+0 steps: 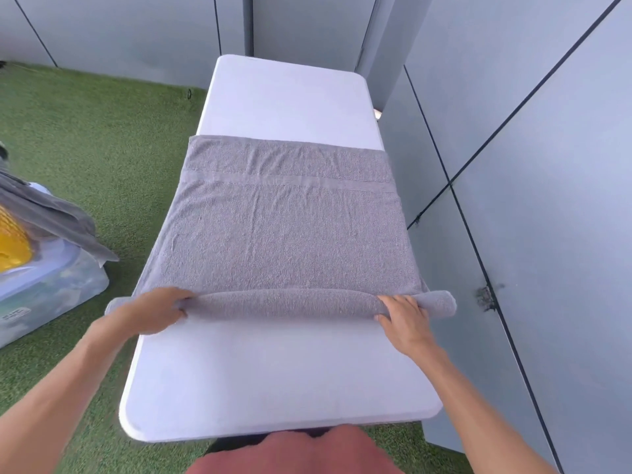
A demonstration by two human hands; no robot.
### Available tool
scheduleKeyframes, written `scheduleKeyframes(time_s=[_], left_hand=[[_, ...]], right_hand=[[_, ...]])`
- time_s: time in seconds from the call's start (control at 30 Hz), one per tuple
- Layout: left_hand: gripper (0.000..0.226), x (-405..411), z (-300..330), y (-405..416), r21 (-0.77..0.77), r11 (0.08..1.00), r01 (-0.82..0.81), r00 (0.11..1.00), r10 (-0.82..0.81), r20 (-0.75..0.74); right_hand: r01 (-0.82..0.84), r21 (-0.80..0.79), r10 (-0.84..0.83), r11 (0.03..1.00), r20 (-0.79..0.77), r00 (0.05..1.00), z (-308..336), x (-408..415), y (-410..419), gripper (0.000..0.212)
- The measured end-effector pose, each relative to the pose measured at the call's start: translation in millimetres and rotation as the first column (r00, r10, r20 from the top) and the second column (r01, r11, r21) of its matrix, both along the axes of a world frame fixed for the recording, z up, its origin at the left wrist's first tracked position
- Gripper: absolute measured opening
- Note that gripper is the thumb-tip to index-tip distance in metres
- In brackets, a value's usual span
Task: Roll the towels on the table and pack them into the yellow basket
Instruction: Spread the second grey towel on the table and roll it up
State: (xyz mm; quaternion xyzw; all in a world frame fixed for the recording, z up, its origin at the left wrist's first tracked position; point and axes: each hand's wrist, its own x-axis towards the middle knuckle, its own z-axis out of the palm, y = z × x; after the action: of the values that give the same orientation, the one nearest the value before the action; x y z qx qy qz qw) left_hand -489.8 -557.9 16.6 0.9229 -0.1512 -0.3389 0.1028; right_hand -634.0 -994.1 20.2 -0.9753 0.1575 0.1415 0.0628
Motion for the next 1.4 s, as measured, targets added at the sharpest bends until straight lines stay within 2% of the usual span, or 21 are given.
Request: scheduleKeyframes(time_s=[0.07,0.13,0.2,0.23,0.3,0.37,0.43,0.5,0.53,0.67,0.77,0.83,0.93,0.97,1.03,1.1,1.13,1.2,1.27,1.33,1.4], left_hand=[[0.035,-3,-1,8,-0.22,0.961,-0.169,0.985,0.16,-0.059],[0.03,-12,-3,8,-0.374,0.883,-0.283,0.917,0.364,0.165],[0.021,-24,-7,1,-0.34,0.913,-0.225,0.774,0.38,0.506],[0.019,-32,-10,-5,-0.312,0.936,-0.161,0.718,0.328,0.614],[0.026,-47,-23,-12,-0.308,0.95,-0.048,0.68,0.257,0.687],[0.044,-60,-40,-10,-0.3,0.954,0.012,0.699,0.206,0.684],[0.064,-64,-49,-7,-0.252,0.967,0.046,0.741,0.136,0.657],[0.073,-56,-47,-8,-0.213,0.976,0.034,0.786,0.106,0.609],[0.073,-48,-44,-11,-0.2,0.979,0.025,0.803,0.1,0.587],[0.051,-19,-32,-15,-0.221,0.975,-0.023,0.848,0.136,0.512],[0.042,-17,-25,-8,-0.238,0.97,-0.044,0.905,0.139,0.402],[0.042,-14,-19,1,-0.185,0.98,-0.075,0.966,0.117,0.229],[0.041,2,-9,8,-0.209,0.966,-0.153,0.988,0.151,-0.022],[0.039,5,-4,7,-0.25,0.95,-0.186,0.982,0.186,-0.021],[0.035,4,0,1,-0.312,0.928,-0.202,0.936,0.277,0.216],[0.028,-12,-2,-7,-0.299,0.943,-0.147,0.804,0.29,0.519],[0.026,-24,-4,-11,-0.29,0.953,-0.093,0.753,0.258,0.606],[0.035,-45,-16,-16,-0.287,0.958,-0.018,0.742,0.205,0.639],[0.057,-52,-31,-15,-0.258,0.966,0.02,0.791,0.143,0.595],[0.07,-42,-37,-14,-0.219,0.975,0.041,0.825,0.09,0.558],[0.065,-26,-33,-18,-0.211,0.977,0.0,0.854,0.11,0.508]], right_hand=[[0.019,0.058,-0.017,0.998,-0.034,0.999,6,0,-3,0.043],[0.084,0.177,-0.077,0.981,-0.048,0.996,11,10,-10,0.043],[0.154,0.307,-0.17,0.939,0.024,0.985,9,18,-14,0.043],[0.142,0.344,-0.2,0.928,0.141,0.97,7,20,-14,0.039],[0.051,0.267,-0.152,0.962,0.373,0.915,-4,13,-8,0.024],[-0.002,0.087,-0.034,0.996,0.409,0.912,-20,-3,1,0.025],[-0.013,-0.055,0.029,0.998,0.301,0.953,-28,-16,9,0.043],[-0.016,-0.11,0.04,0.994,0.213,0.976,-28,-13,8,0.063],[-0.01,-0.106,0.03,0.994,0.189,0.982,-26,-6,7,0.063],[-0.006,-0.052,0.011,0.999,0.107,0.994,-9,26,2,0.044],[-0.058,0.012,0.058,0.998,-0.04,0.997,-1,24,-13,0.036],[-0.049,0.166,0.07,0.985,-0.122,0.99,10,18,-20,0.033],[0.132,0.45,-0.07,0.883,-0.151,0.986,22,19,-24,0.038],[0.166,0.489,-0.141,0.856,-0.088,0.986,21,21,-24,0.041],[0.118,0.437,-0.203,0.892,0.154,0.967,16,21,-22,0.038],[0.034,0.235,-0.115,0.971,0.341,0.933,4,12,-17,0.031],[0.014,0.122,-0.058,0.992,0.364,0.93,-1,4,-14,0.031],[-0.016,-0.042,0.028,0.999,0.301,0.953,-11,-10,-8,0.047],[-0.051,-0.087,0.068,0.995,0.194,0.979,-17,-12,-6,0.067],[-0.041,-0.079,0.05,0.996,0.117,0.992,-18,-1,-5,0.071],[-0.013,-0.062,0.019,0.998,0.09,0.996,-13,16,-3,0.062]])
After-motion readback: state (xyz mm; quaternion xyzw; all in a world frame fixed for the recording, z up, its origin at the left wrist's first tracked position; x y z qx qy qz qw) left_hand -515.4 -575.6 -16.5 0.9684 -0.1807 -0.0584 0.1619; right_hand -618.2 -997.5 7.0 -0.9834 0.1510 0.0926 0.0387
